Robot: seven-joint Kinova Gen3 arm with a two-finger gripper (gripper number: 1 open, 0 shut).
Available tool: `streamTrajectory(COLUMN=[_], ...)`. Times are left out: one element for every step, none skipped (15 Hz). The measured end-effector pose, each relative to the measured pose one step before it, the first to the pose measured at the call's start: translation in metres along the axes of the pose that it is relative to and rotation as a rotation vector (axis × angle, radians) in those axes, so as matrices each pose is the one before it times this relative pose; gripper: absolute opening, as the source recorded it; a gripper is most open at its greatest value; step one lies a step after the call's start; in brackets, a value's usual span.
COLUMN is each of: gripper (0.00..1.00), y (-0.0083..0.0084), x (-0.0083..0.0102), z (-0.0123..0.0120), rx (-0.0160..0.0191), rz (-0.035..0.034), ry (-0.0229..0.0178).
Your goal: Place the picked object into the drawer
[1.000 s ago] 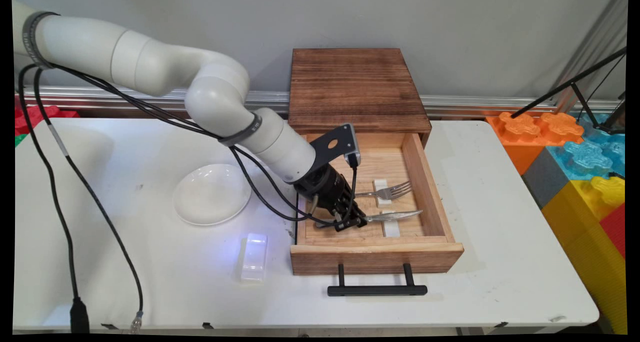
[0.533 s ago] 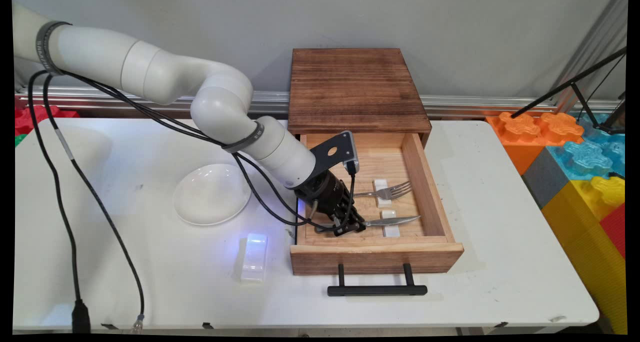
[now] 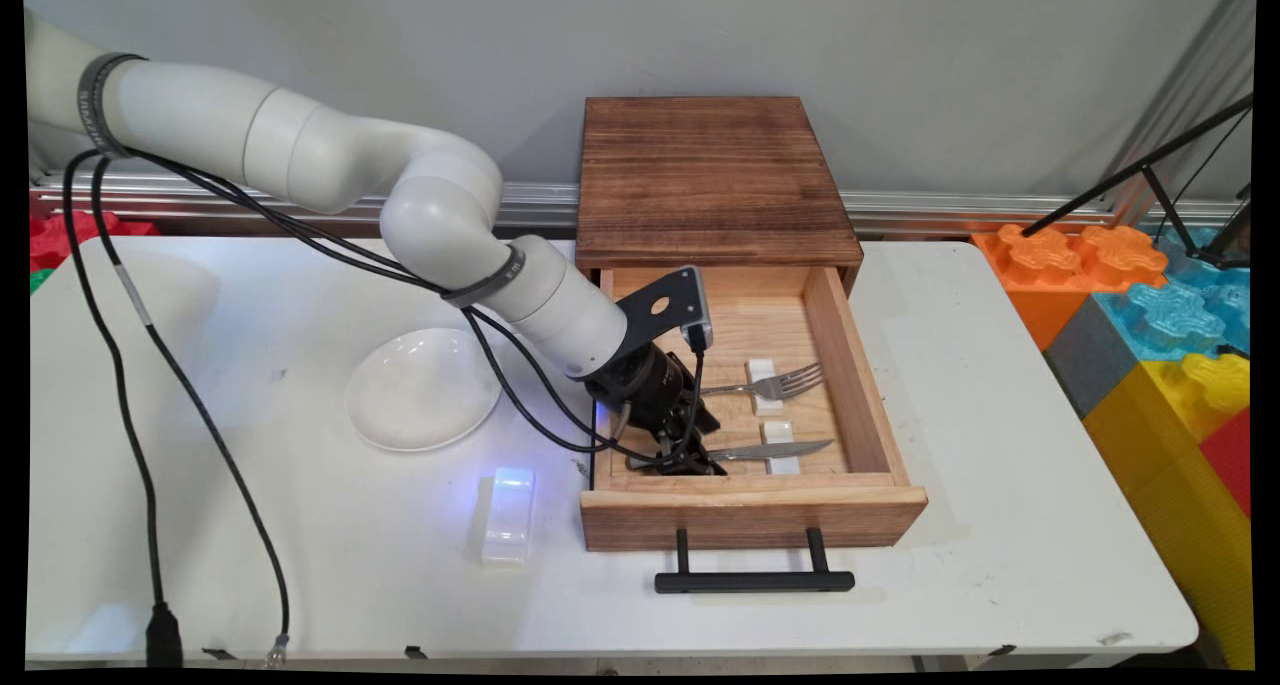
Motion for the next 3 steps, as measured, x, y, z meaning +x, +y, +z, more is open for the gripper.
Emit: streamTrajectory(gripper=[1.0,1.0,1.0], y=[-0.00017,-0.00058,-0.00077], x=[0.00002,0.00088,0.00125], z=[-0.00104,-0.00186,-0.00242], rx=[-0.00112,-0.00024,0.00058], rz=[-0.00066,-0.00011,-0.00098], ry=[0.00047,0.00174,0.0019])
